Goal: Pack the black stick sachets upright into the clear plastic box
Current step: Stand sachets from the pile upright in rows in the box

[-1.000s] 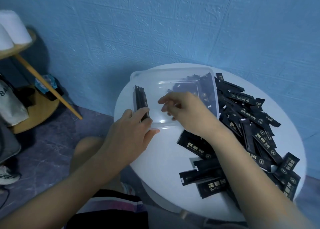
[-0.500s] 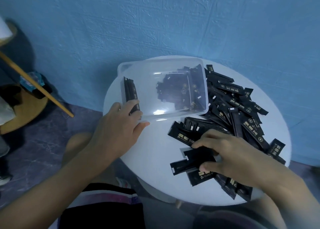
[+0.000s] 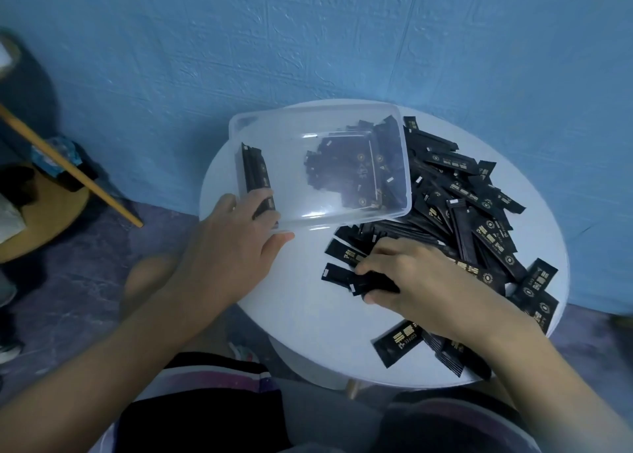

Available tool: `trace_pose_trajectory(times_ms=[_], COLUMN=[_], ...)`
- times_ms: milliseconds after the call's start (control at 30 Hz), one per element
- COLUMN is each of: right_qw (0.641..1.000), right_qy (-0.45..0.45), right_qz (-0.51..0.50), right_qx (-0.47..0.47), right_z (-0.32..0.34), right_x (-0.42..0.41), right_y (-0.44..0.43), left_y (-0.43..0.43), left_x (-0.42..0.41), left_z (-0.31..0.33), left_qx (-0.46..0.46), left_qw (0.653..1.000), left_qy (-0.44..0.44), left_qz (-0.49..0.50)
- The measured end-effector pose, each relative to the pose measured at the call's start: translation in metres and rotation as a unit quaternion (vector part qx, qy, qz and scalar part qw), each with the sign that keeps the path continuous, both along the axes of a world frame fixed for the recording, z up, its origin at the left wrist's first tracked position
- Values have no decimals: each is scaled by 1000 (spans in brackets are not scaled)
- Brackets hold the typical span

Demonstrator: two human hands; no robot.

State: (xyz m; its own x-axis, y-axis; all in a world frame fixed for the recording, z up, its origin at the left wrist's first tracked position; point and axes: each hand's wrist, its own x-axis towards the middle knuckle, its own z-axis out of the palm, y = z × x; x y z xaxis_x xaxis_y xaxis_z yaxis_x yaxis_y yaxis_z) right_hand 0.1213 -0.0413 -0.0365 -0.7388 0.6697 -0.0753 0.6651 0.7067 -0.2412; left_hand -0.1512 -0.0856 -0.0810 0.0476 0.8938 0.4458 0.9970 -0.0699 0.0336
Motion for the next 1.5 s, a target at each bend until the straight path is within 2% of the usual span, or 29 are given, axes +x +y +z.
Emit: trace_pose_trajectory(times_ms=[267, 367, 433, 533, 600, 767, 1000, 1367, 1500], right_qw=[990, 983, 974, 936, 911, 918, 944, 959, 950], right_qy=[47, 129, 205, 341, 389, 336, 238, 185, 216], right_qz=[38, 28, -2, -79, -130, -210, -229, -203, -212], right_qx=[126, 130, 98, 43, 46, 31, 20, -62, -73], right_z=[1, 11, 21, 34, 37, 23, 10, 12, 14], right_x=[-10, -15, -23, -42, -62, -108, -133, -126, -127], right_y=[7, 12, 13, 18, 25, 50, 63, 68, 69], left_y=[1, 0, -2, -4, -5, -7, -6, -4, -4], left_x=[1, 1, 2, 7, 11, 16, 16, 16, 15], left_z=[0, 1, 0, -2, -3, -3, -7, -5, -6], left_qx=[3, 4, 7, 9, 12, 15, 28, 30, 24], left_qw=[1000, 1000, 1000, 1000, 999, 999, 999, 999, 1000], left_qy=[8, 11, 15, 25, 31, 34, 19, 12, 17], left_qz=[6, 3, 5, 7, 3, 5, 1, 1, -2])
